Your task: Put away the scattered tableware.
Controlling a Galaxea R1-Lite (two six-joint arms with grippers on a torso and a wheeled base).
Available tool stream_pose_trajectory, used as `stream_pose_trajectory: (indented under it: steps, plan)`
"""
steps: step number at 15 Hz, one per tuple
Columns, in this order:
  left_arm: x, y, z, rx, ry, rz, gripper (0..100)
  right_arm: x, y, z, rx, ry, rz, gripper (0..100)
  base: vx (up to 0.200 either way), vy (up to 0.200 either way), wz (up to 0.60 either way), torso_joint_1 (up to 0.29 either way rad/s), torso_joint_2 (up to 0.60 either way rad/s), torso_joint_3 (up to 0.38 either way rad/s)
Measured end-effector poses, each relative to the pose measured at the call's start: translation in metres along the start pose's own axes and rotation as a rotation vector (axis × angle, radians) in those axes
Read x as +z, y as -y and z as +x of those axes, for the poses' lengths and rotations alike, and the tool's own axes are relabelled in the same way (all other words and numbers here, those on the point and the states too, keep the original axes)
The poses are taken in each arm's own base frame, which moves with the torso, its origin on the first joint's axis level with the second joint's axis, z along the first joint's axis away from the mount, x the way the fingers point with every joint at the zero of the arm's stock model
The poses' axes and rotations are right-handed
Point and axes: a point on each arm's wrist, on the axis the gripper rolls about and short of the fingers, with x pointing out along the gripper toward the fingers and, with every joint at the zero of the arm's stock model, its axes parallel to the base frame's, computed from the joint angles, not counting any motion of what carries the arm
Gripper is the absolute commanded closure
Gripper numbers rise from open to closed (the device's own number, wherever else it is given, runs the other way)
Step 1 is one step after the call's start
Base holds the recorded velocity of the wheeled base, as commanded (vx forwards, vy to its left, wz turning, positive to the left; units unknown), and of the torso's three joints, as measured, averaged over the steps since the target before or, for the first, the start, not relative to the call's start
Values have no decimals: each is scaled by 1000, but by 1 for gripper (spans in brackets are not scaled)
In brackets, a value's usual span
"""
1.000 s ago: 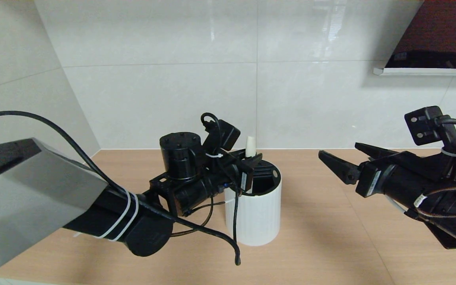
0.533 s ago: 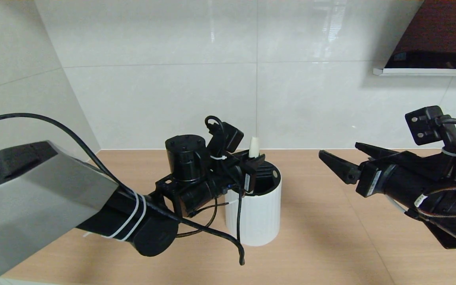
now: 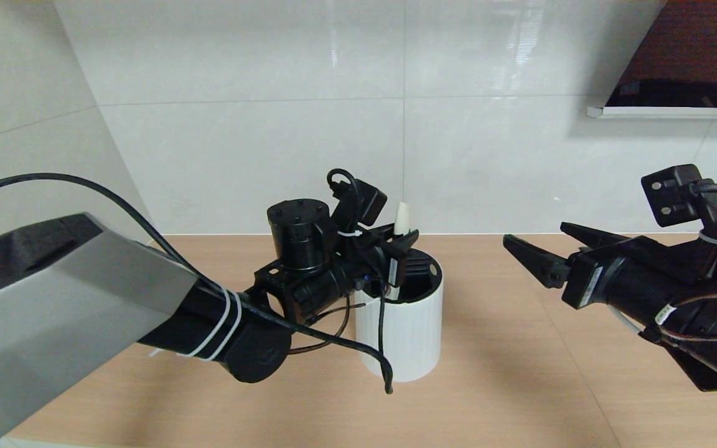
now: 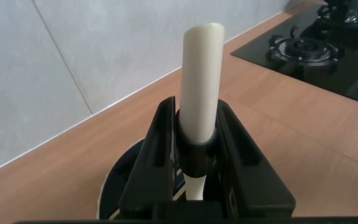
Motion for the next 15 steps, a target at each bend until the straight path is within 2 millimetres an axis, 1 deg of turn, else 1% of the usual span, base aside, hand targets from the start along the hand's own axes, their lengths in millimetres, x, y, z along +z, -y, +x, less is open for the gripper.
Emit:
stream_pose_trajectory:
  steps: [5,6,7,10,15]
  plan:
    - [-11,3,-9,-6,-41,0,100,0,0,0,0,1,0,0,0,0,0,0,0,0]
    - [-13,3,-11,-7,-50,6,0,0,0,0,0,1,0,0,0,0,0,0,0,0]
    - [-17,4,-13,-9,-76,4,0,0,0,0,0,1,0,0,0,0,0,0,0,0]
    - [-10,4,-15,-7,-54,6,0,0,0,0,0,2,0,0,0,0,0,0,0,0]
    - [14,4,-28,1,2,13,0,1,0,0,0,2,0,0,0,0,0,0,0,0]
